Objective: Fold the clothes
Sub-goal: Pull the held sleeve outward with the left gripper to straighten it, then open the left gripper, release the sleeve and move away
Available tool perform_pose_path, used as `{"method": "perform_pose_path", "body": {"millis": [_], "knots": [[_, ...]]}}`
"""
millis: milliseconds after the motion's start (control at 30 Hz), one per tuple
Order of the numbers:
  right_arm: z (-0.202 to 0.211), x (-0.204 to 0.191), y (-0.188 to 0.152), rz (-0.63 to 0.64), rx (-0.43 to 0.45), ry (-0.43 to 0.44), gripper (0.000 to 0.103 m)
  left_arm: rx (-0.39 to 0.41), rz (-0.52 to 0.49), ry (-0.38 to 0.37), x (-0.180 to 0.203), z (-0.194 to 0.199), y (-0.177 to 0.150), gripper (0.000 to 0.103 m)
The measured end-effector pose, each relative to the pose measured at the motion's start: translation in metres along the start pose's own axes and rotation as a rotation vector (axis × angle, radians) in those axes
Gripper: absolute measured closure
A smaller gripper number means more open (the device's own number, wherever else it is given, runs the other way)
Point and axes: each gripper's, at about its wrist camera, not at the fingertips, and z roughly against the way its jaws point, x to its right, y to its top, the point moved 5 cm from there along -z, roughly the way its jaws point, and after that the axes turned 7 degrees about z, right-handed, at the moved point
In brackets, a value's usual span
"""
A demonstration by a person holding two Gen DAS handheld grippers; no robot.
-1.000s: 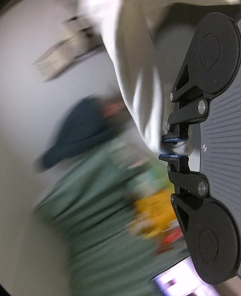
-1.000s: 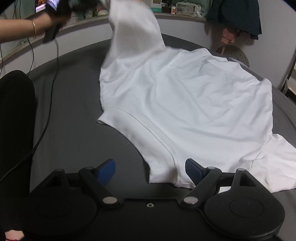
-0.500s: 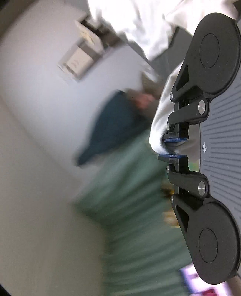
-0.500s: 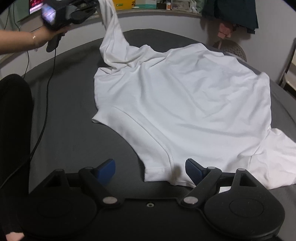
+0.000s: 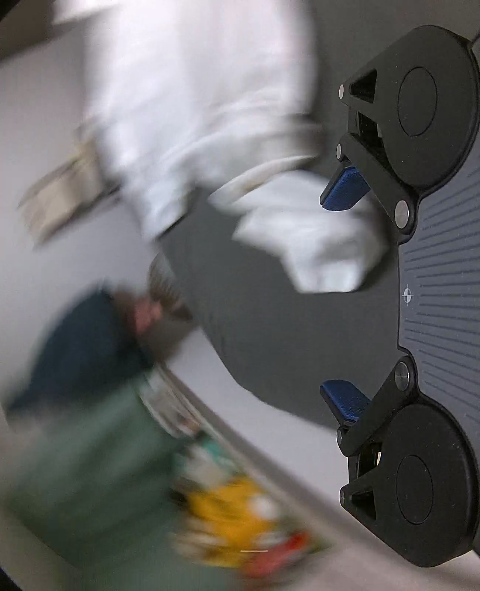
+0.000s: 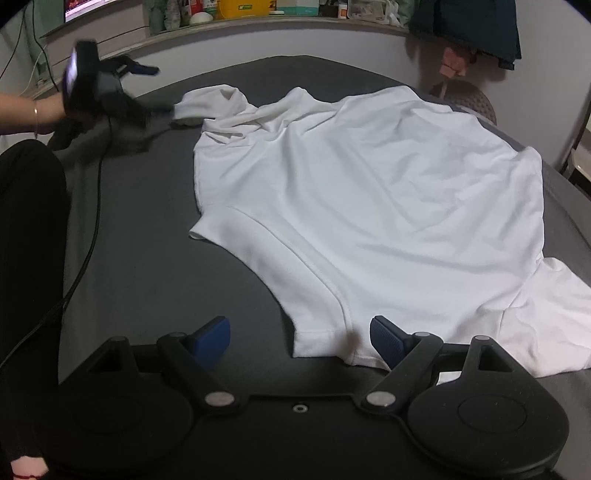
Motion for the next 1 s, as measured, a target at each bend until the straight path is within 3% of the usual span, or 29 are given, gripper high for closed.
{"method": "perform_pose_path", "body": {"millis": [100, 167, 200, 233, 267, 300, 333, 367, 533, 567, 633, 667, 700, 733, 833, 1000], "knots": [[0.0, -0.001, -0.001, 0.008, -0.002, 0.0, 0.02, -0.02, 0.457, -0.143, -0.046, 0.001, 0.006, 0.004], [0.001, -0.001, -0.002, 0.01, -0.002, 0.001, 0.02, -0.073, 0.657, -0.16, -0.064, -0.012, 0.004, 0.004], [0.001, 0.0, -0.002, 0.011, -0.002, 0.002, 0.02, -0.123, 0.699, -0.132, -0.069, -0.023, 0.002, 0.005], [0.001, 0.0, -0.002, 0.011, -0.002, 0.002, 0.02, -0.171, 0.693, -0.088, -0.071, -0.033, -0.001, 0.005], [0.002, 0.0, -0.002, 0.012, -0.002, 0.003, 0.02, -0.217, 0.686, -0.045, -0.073, -0.044, -0.003, 0.012], [0.002, 0.0, -0.003, 0.012, -0.002, 0.003, 0.02, -0.247, 0.662, -0.024, -0.076, -0.059, 0.001, 0.029], [0.001, 0.001, -0.003, 0.01, -0.004, 0.002, 0.02, -0.29, 0.641, 0.004, -0.077, -0.068, -0.002, 0.035], [0.001, 0.001, -0.003, 0.008, -0.005, 0.002, 0.02, -0.332, 0.62, 0.03, -0.077, -0.077, -0.004, 0.036], [-0.001, 0.004, -0.001, -0.003, -0.007, -0.004, 0.02, -0.46, 0.609, 0.01, -0.057, -0.123, -0.015, 0.036], [-0.001, 0.005, -0.001, -0.007, -0.008, -0.005, 0.02, -0.449, 0.595, 0.039, -0.054, -0.125, -0.015, 0.036], [-0.002, 0.008, -0.002, -0.016, -0.013, -0.006, 0.02, -0.429, 0.599, 0.078, -0.052, -0.13, -0.014, 0.06], [-0.003, 0.009, -0.002, -0.02, -0.017, -0.007, 0.02, -0.416, 0.641, 0.068, -0.056, -0.129, -0.009, 0.09], [-0.004, 0.01, -0.003, -0.025, -0.021, -0.009, 0.02, -0.402, 0.683, 0.058, -0.06, -0.129, -0.004, 0.103], [-0.005, 0.011, -0.003, -0.029, -0.024, -0.01, 0.02, -0.387, 0.724, 0.049, -0.064, -0.129, 0.001, 0.103], [-0.008, 0.011, -0.003, -0.038, -0.037, -0.009, 0.02, -0.229, 0.785, 0.077, -0.093, -0.123, 0.039, 0.103], [-0.011, 0.008, -0.002, -0.018, -0.047, -0.007, 0.02, -0.037, 0.71, 0.198, -0.151, -0.11, 0.102, 0.103]]}}
